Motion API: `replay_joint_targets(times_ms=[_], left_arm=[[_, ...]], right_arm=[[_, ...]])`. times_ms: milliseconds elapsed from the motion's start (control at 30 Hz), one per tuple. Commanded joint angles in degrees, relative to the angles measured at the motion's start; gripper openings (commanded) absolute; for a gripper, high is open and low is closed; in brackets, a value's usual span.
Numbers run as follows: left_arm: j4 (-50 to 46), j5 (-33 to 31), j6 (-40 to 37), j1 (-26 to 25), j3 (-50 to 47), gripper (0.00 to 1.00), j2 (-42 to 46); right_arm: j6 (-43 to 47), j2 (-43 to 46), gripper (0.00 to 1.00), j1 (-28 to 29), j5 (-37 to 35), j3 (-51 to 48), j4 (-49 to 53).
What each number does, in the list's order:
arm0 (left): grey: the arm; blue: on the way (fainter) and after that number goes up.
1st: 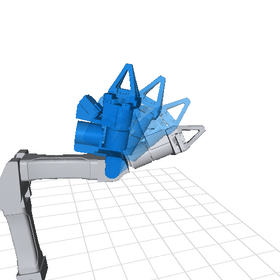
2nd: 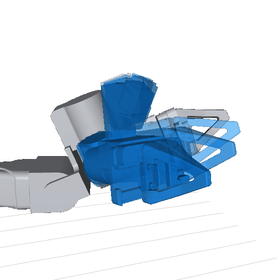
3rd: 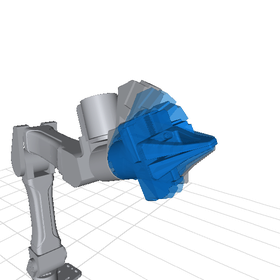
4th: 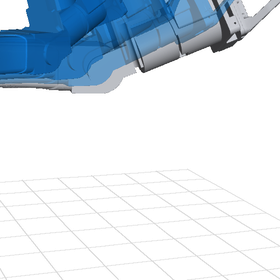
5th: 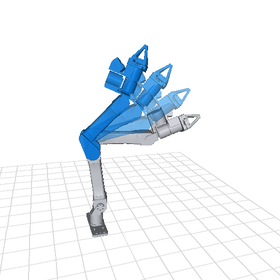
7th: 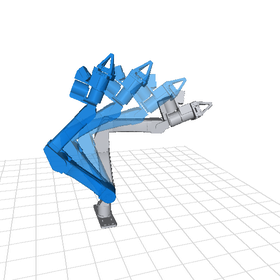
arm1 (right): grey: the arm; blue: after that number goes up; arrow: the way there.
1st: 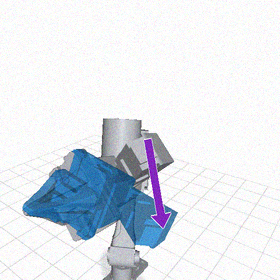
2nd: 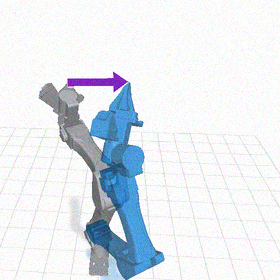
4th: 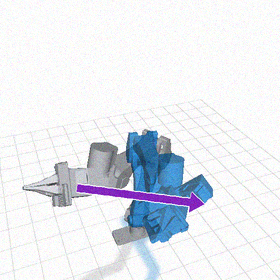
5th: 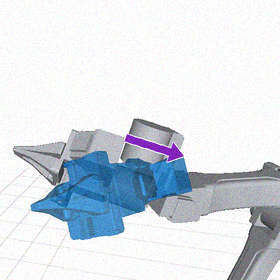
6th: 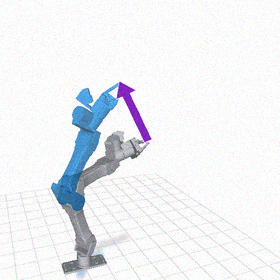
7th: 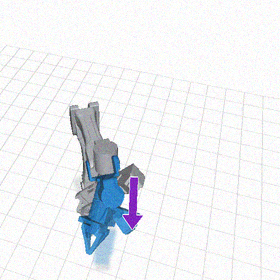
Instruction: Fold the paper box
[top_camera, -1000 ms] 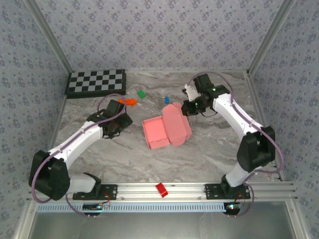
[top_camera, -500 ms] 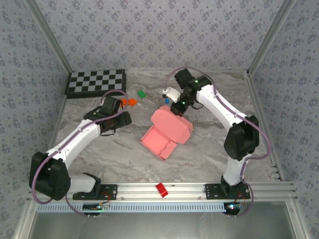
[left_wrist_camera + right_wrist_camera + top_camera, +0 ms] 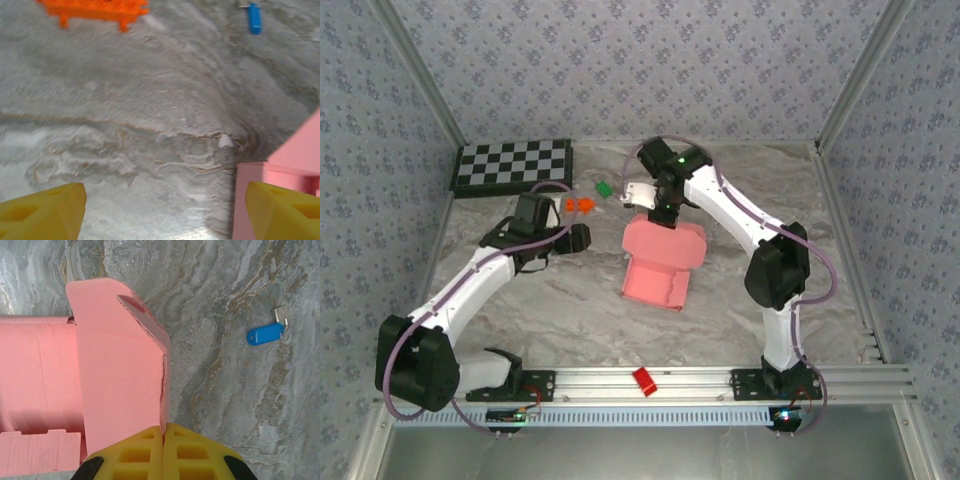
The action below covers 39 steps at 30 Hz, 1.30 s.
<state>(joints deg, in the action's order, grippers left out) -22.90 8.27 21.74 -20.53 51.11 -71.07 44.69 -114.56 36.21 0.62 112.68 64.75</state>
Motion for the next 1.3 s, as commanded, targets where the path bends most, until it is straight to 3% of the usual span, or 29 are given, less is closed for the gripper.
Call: replay_joint_targets(times_ms=[0,133,200,400,700,833,1167,1267], left_arm=[[7.68,7.42,-10.19,0.54,-1.58,0.81,1.73],[11.44,12.76,-18.31,0.99,-2.3,0.81,0.93],[12.36,17.09,-21.19,2.1,-1.67,0.71,-0.6],[16.44,26.45,-24.06,4.93,1.11,0.57,-7.83],[22.82,35.62,-28.72,5.15,3.62,0.53,-15.66],[20.82,40.71,-30.08,5.24,6.44,0.45,-19.7],[21.23,45.72,-29.69,5.24,8.21,0.35,-22.47],[22.58,46.84,-29.26,5.15,7.59,0.37,-22.27]], right_arm=[[5.62,-0.14,0.04,1.08,-2.95,2.71,1.27],[7.32,0.11,0.05,2.1,-3.43,3.5,0.18],[7.96,0.1,0.05,2.43,-3.6,3.57,-0.32],[8.57,-0.09,0.05,2.95,-1.94,4.04,-0.72],[8.6,-0.4,0.05,2.91,1.29,4.47,0.35],[8.43,-0.49,0.05,2.85,2.0,5.0,0.46],[8.22,-0.49,0.05,2.58,2.5,5.09,0.29],[8.2,-0.66,0.05,2.55,2.38,5.09,0.37]])
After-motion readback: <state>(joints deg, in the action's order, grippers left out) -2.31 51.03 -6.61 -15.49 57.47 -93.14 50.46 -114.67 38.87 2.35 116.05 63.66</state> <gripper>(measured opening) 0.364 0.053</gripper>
